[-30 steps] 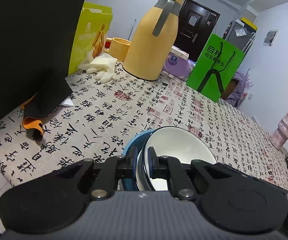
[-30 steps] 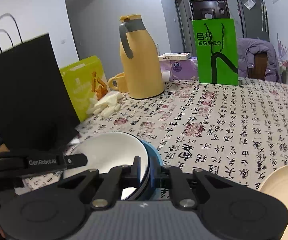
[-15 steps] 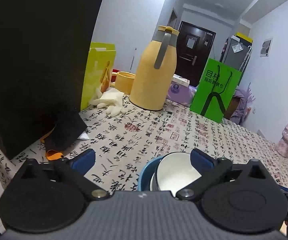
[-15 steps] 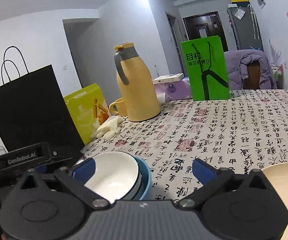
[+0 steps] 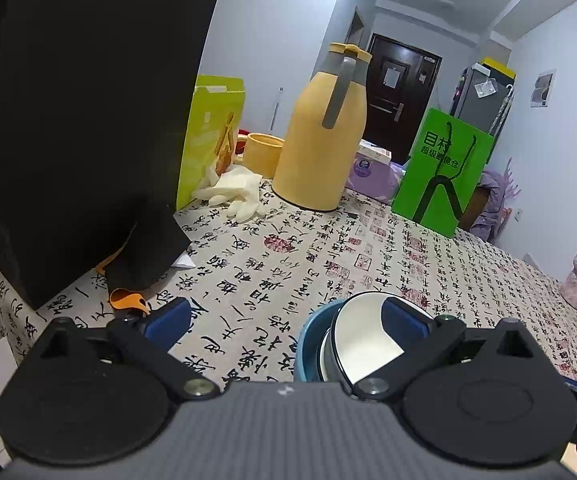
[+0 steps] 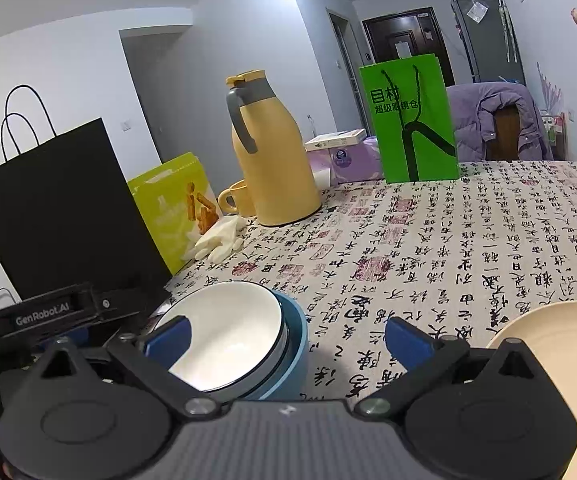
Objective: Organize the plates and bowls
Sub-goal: 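Move both open grippers onto opposite sides of the blue bowl rim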
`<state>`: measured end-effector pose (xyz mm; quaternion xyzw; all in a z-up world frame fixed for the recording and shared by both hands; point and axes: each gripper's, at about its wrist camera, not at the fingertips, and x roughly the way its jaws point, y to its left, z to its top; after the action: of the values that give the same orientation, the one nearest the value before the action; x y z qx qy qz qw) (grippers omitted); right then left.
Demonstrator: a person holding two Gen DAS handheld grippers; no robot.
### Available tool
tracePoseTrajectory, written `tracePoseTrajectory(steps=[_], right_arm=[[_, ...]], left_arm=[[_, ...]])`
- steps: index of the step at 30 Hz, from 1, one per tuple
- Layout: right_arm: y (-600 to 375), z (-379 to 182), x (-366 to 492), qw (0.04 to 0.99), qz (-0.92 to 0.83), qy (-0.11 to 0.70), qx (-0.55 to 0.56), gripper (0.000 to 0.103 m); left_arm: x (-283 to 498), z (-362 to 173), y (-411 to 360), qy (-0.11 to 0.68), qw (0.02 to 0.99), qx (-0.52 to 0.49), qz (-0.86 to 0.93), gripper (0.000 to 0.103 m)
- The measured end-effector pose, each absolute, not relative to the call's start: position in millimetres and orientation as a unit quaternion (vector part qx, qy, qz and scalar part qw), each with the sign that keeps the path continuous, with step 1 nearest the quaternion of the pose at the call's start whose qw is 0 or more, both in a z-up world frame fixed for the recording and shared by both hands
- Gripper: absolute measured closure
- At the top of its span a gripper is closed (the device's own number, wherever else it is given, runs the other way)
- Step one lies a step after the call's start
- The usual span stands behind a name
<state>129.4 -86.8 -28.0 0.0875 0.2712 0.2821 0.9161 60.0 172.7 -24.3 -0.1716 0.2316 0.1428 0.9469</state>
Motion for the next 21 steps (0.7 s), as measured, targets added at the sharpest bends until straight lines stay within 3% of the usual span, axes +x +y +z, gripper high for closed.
tracePoseTrajectory(steps=[21], right_arm=[[-74, -36, 150, 0.907, 0.259, 0.320, 0.085, 0.000]], left_arm=[[68, -26, 189, 0.242, 0.950, -0.150, 0.126, 0.000]])
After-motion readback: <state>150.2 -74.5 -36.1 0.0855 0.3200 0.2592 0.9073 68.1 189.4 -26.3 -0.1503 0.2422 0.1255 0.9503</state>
